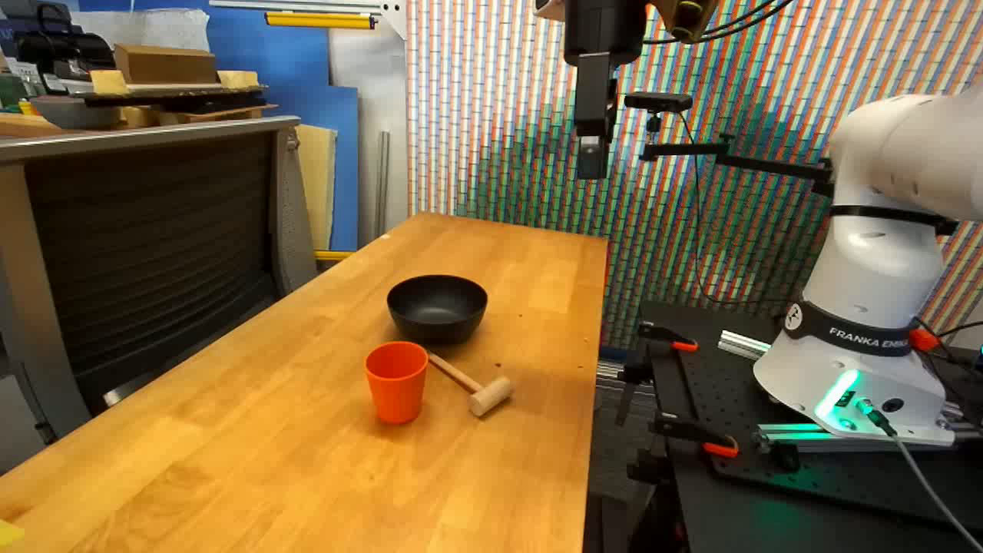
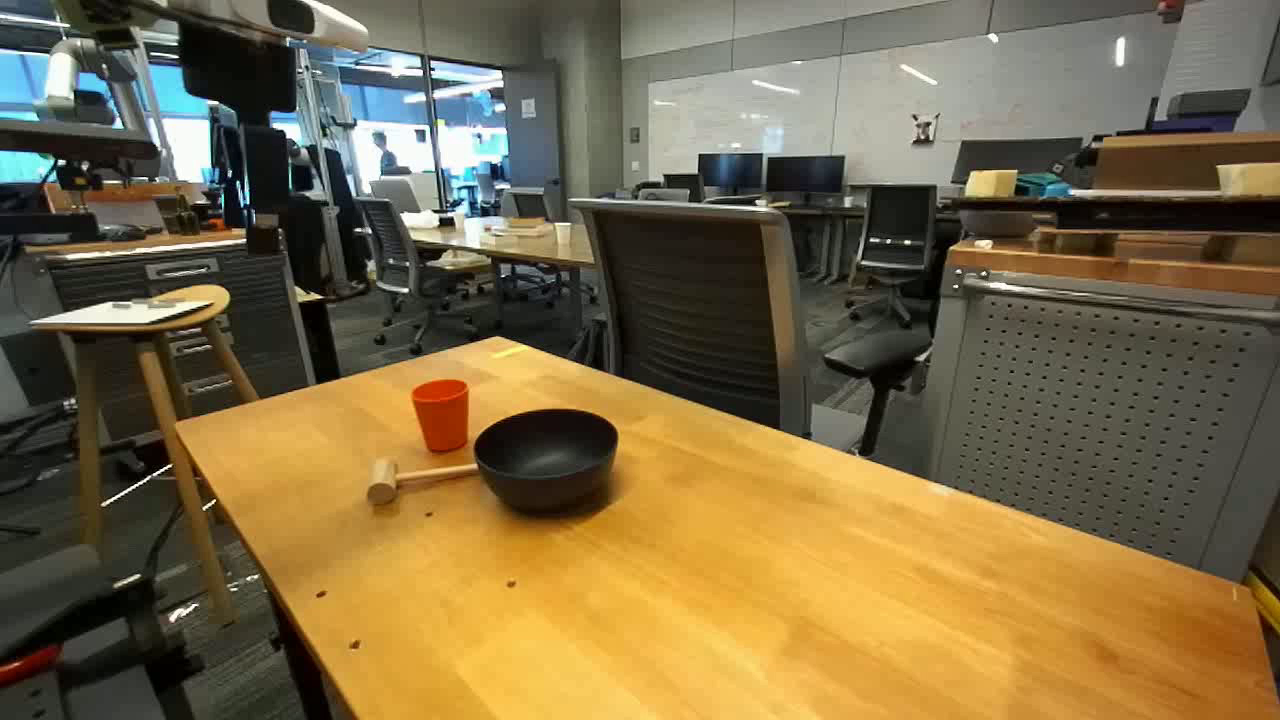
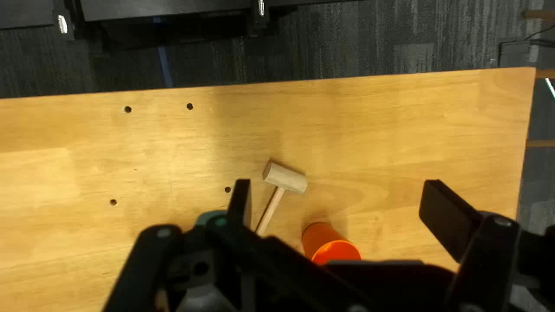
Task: Place the orange cup inside the bowl
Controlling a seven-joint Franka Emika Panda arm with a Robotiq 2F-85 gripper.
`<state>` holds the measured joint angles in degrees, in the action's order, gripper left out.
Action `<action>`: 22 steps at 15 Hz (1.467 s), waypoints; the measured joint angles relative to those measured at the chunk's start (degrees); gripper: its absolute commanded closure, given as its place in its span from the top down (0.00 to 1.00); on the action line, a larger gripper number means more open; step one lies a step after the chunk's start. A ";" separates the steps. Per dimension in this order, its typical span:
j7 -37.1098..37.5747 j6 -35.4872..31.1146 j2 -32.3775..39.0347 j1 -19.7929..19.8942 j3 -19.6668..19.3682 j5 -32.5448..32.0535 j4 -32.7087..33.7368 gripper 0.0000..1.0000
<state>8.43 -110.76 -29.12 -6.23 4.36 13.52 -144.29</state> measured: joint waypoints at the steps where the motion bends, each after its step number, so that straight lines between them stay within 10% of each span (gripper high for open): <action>1: 0.00 -0.04 -0.02 0.00 0.00 0.00 0.15 1.00; 8: -0.08 -2.97 9.30 0.00 0.92 -0.25 3.29 1.00; 22: 0.00 -5.40 54.08 -1.95 3.29 -7.42 34.83 1.00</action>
<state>8.43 -116.16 24.96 -8.18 7.65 6.10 -109.46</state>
